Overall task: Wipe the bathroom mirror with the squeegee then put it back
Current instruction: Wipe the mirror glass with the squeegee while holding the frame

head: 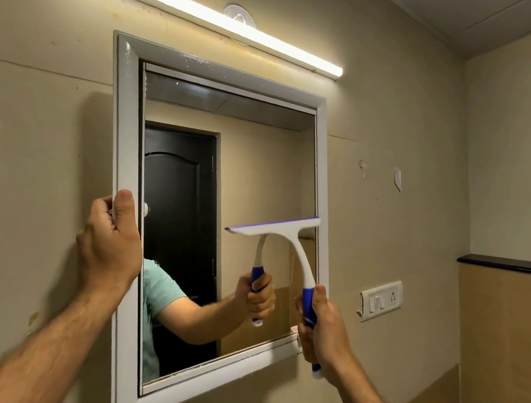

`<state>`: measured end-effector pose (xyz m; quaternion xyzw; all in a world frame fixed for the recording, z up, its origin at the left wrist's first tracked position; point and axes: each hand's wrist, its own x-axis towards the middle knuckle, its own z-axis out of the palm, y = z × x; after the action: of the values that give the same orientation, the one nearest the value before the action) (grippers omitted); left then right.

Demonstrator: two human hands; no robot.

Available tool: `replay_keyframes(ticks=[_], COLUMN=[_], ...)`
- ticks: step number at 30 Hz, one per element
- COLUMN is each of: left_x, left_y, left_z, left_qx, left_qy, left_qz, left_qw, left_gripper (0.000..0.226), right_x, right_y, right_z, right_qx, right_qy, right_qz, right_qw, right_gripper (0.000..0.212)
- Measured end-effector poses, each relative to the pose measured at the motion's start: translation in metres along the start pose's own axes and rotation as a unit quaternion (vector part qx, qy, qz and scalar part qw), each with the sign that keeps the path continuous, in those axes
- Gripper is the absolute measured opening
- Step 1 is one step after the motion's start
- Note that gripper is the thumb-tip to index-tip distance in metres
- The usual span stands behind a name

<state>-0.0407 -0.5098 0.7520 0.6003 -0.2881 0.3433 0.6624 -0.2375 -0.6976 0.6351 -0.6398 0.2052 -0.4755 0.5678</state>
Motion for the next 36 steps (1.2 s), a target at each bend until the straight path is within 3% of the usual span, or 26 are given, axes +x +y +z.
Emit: replay_keyframes(ticks=[4,12,21,29,36], left_x=[0.001,0.0,-0.021,-0.02,-0.025], left_y=[-0.001,-0.001,-0.009,-0.015,-0.016], left_z=[0.001,-0.001,-0.005,-0.003,-0.003], left_qx=[0.0,0.002,0.011,0.009,0.011], left_qy=[0.001,-0.007,-0.003,0.003,0.011], left_qz=[-0.006,-0.008,-0.014,-0.008,-0.02], left_qw=[1.0,1.0,1.0,1.0,1.0], left_gripper=[0.049,0.044,0.039,0.04,0.037], right_x=[-0.014,0.0,-0.03,-0.007,-0.03], right_y=[0.022,-0.024,0.036,-0.006,0.052], right_z=[-0.009,0.005,-0.009,-0.003,-0.009], right_qx=[-0.015,-0.032,-0.01,-0.042,0.007], right_qy=[0.012,0.017,0.003,0.001,0.0], right_qz=[0.04,-0.036,0.077,-0.021,0.073], right_qw=[0.999,0.999,0.997,0.999,0.997], right_gripper=[0.072,0.066,0.073,0.067,0.066])
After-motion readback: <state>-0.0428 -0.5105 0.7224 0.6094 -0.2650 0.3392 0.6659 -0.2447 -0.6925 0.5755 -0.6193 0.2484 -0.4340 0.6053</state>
